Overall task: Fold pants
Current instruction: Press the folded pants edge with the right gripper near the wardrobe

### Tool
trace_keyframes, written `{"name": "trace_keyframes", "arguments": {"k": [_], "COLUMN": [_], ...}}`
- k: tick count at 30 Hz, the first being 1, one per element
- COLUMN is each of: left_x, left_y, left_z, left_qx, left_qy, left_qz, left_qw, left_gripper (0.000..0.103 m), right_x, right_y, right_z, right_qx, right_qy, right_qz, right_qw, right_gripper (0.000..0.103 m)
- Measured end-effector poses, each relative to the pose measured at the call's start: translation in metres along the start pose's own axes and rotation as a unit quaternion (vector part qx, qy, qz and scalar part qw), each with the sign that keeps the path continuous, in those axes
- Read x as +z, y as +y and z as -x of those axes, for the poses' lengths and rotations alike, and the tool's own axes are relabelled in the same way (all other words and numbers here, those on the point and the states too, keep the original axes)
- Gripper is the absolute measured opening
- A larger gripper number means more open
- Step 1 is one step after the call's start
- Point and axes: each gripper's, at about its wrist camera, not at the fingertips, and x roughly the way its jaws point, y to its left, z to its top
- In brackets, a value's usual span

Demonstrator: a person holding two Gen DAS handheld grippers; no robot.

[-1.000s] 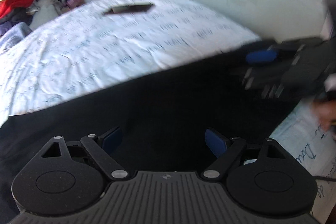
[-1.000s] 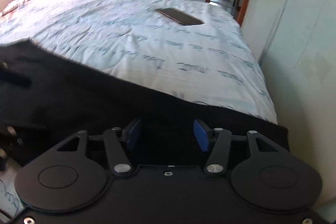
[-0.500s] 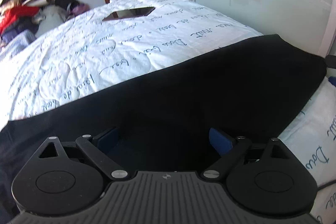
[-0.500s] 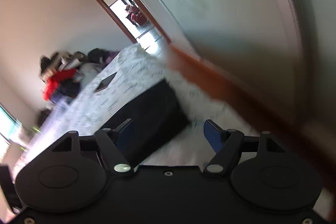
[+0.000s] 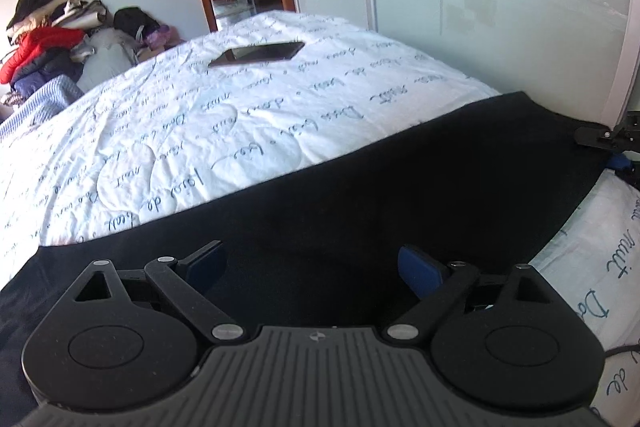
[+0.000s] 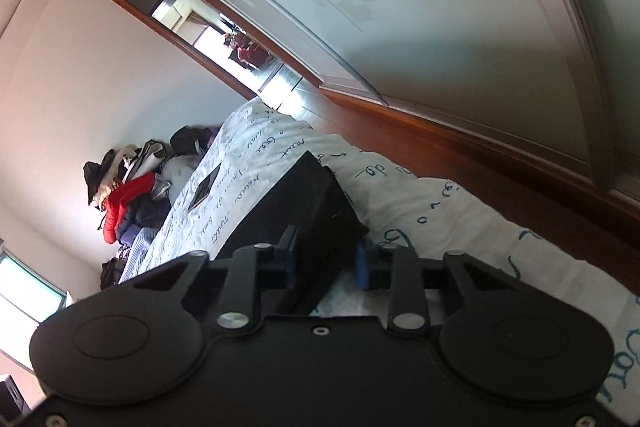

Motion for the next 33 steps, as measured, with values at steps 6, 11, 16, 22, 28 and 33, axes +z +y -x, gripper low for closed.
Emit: {"name": "trace_keyframes", "arguments": {"k": [6, 11, 16, 22, 28, 33], "left_x": [-0.007, -0.021, -0.036, -0.04, -0.041, -0.042], "left_y": [0.003, -0.002, -0.013, -0.021, -0.018, -0.018], "left_z": [-0.016, -0.019, -0.017, -0.013, -0.014, -0.013], "left_qx": [0.007, 0.042, 0.082, 0.105, 0.099, 0.098], "left_qy": [0.021, -0.009, -0.054, -0.077, -0.077, -0.078], "left_qz": [0.012, 0.02, 0.027, 0.008, 0.016, 0.015], "left_qw": [0.9997, 0.9989, 0.9948, 0.9914, 0.992, 0.992], "left_gripper": [0.096, 0.103, 0.103, 0.103, 0.103, 0.103], "right_x": [-0.006, -0.016, -0.014, -0.014, -0.016, -0.017], "right_y": [0.0, 0.013, 0.011, 0.008, 0.011, 0.012], "right_z": [-0.003, -0.002, -0.002, 0.0, -0.003, -0.002], "right_qx": [-0.023, -0.047, -0.042, -0.038, -0.041, -0.043], "right_qy": [-0.012, -0.03, -0.035, -0.038, -0.034, -0.035], "right_qz": [0.045, 0.103, 0.104, 0.091, 0.099, 0.1], "right_qw": [0.999, 0.993, 0.993, 0.994, 0.994, 0.993], "right_gripper": [0.023, 0.024, 0.024, 0.024, 0.024, 0.024]}}
